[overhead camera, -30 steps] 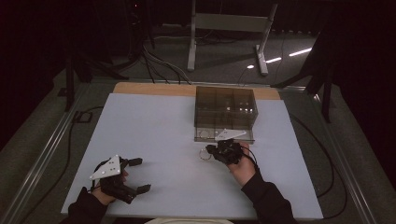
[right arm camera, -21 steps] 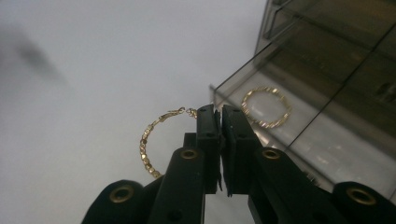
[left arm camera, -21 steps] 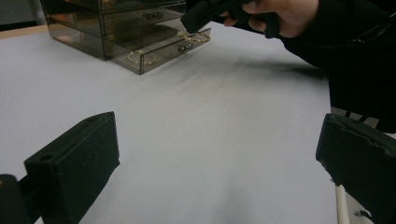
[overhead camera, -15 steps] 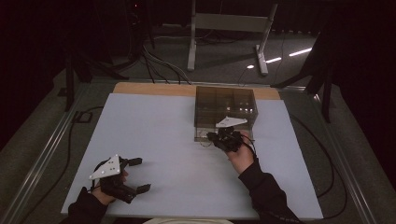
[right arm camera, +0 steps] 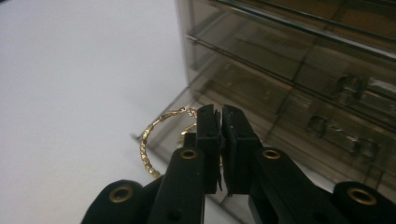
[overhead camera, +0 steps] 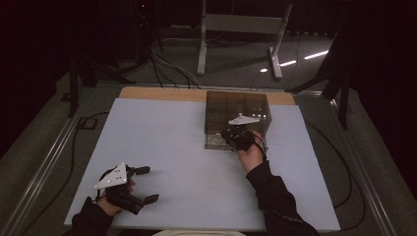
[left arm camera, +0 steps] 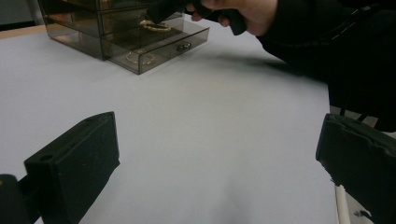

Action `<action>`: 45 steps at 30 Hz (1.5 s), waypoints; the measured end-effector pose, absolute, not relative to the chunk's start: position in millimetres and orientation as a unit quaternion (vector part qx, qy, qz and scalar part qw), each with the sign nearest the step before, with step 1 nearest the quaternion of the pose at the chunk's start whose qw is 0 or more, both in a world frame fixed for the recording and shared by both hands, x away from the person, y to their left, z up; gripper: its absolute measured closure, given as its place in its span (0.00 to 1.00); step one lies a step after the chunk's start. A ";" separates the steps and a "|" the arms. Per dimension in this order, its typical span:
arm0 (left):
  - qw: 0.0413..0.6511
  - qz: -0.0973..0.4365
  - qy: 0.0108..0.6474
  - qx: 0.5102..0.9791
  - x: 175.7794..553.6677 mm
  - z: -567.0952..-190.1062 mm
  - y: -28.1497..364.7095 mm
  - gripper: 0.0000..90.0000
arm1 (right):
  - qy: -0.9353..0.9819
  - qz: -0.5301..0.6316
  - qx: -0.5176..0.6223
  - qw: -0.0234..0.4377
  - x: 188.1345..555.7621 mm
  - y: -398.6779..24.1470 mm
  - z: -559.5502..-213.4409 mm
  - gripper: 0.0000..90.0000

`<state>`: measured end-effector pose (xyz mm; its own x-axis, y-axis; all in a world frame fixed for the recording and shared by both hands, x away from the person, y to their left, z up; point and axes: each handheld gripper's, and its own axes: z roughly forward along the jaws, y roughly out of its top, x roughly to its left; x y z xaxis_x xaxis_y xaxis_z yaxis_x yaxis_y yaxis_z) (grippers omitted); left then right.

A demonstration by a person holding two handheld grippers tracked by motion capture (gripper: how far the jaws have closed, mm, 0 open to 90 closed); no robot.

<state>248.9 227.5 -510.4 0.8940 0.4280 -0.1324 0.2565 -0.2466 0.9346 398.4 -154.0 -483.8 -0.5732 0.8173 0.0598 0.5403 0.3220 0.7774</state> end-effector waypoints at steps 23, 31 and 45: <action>0.574 0.075 0.219 0.785 248.8 -510.7 228.2 0.01 | 0.785 0.383 0.450 0.183 411.8 -142.7 -506.2 0.83; 0.573 0.076 0.217 0.787 248.4 -510.7 228.2 0.01 | 0.785 0.415 0.433 0.154 403.5 -137.8 -497.7 0.56; 0.573 0.074 0.221 0.786 249.1 -511.0 228.1 0.01 | 0.799 0.444 0.391 0.107 386.5 -132.1 -477.6 0.25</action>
<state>249.1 228.1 -511.0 0.8917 0.4314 -0.1370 0.2621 -0.2454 0.9333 386.5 -132.1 -477.6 -0.6719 0.7194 0.1758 0.5294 0.3006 0.7934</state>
